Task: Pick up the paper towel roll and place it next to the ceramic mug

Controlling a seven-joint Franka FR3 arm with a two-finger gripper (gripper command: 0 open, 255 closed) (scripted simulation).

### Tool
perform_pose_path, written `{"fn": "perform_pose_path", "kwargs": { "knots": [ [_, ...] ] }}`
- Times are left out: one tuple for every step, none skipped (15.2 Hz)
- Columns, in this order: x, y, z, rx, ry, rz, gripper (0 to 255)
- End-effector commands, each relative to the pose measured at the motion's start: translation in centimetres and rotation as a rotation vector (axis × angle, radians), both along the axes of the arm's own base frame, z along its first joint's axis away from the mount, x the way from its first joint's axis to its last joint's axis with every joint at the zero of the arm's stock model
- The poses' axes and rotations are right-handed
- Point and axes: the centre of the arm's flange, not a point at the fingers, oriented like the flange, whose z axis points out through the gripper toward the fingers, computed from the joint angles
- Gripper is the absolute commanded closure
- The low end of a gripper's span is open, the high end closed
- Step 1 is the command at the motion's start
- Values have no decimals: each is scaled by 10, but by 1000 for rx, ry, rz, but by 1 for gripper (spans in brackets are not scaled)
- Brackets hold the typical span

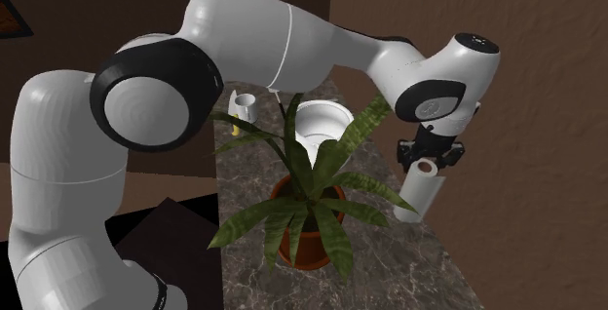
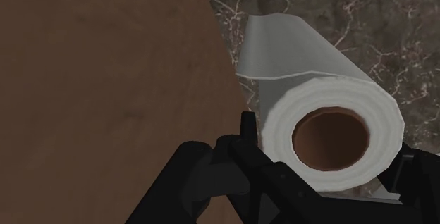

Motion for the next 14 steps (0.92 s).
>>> {"fn": "perform_pose_path", "kwargs": {
  "knots": [
    [-2,0,10,0,0,0,255],
    [-2,0,16,0,0,0,255],
    [-2,0,21,0,0,0,255],
    [-2,0,26,0,0,0,255],
    [-2,0,31,0,0,0,255],
    [-2,0,37,0,0,0,255],
    [-2,0,42,0,0,0,255],
    [-2,0,47,0,0,0,255],
    [-2,0,53,0,0,0,255],
    [-2,0,58,0,0,0,255],
    [-2,0,63,0,0,0,255],
    [-2,0,68,0,0,0,255],
    [-2,0,74,0,0,0,255],
    [-2,0,79,0,0,0,255]
  ]
}}
